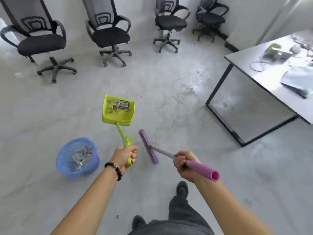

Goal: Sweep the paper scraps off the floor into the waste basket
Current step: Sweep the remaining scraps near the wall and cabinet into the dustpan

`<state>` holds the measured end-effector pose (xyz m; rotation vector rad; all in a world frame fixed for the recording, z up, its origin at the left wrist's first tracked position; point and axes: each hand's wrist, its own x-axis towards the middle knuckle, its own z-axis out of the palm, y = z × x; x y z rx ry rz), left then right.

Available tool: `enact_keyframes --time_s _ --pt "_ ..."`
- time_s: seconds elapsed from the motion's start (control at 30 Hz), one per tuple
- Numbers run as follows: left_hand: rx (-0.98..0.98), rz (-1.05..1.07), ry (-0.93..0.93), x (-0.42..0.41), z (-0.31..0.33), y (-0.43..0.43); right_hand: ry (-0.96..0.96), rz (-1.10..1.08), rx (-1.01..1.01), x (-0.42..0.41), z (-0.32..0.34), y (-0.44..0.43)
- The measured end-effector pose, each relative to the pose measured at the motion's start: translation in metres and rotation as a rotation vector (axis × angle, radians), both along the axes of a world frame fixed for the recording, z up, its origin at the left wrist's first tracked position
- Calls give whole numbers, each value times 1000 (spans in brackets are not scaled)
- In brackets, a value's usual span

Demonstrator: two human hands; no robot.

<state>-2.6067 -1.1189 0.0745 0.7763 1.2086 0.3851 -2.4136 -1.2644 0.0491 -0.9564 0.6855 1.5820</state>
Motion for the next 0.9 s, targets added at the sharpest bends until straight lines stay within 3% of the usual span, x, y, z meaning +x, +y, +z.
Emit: enact_keyframes --time_s 0.2,0.47,0.9 --pt "-14 -356 64 97 -4 -61 -5 -287 -24 24 17 -109" --pt "-52 -839 147 253 -4 -212 -16 -680 2 101 9 -288" --pt "15 -1265 210 497 -8 -472 -172 -918 -143 279 6 -545"
